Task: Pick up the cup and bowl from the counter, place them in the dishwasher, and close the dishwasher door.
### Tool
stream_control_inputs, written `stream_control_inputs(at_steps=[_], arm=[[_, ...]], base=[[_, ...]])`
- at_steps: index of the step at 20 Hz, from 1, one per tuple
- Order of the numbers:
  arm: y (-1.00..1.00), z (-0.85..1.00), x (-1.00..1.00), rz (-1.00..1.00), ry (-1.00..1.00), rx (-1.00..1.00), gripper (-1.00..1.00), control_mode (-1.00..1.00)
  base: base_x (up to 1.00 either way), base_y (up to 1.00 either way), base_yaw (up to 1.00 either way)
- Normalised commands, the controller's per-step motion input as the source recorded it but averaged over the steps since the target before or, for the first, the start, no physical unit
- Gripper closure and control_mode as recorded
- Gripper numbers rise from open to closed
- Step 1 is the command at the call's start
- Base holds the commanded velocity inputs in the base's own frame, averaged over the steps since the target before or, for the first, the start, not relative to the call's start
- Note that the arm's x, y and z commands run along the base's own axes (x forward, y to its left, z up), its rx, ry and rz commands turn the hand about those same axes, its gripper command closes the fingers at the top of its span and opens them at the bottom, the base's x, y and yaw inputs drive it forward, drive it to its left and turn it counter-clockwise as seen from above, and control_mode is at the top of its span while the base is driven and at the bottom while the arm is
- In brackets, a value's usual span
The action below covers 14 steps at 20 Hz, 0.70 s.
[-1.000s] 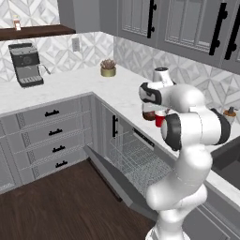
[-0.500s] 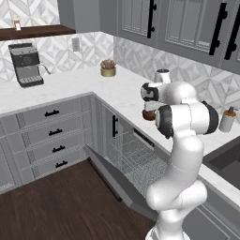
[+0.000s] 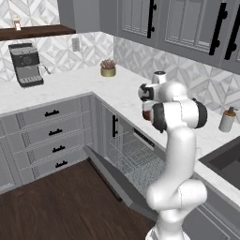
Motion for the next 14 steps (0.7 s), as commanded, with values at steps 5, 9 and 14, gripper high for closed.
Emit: stream_control_inputs(at_steps=[5, 9, 14], arm=[[-0.01, -0.30, 0.46, 0.06, 0.00, 0.00, -1.00, -1.00], [-0.06, -0.27, 0.42, 0.04, 0.04, 0.00, -1.00, -1.00], [-0.09, -0.26, 0.27, 0.03, 0.07, 0.00, -1.00, -1.00]], base=[[0.00, 0.00, 0.00], [0.00, 0.00, 0.00], [0.00, 0.00, 0.00]])
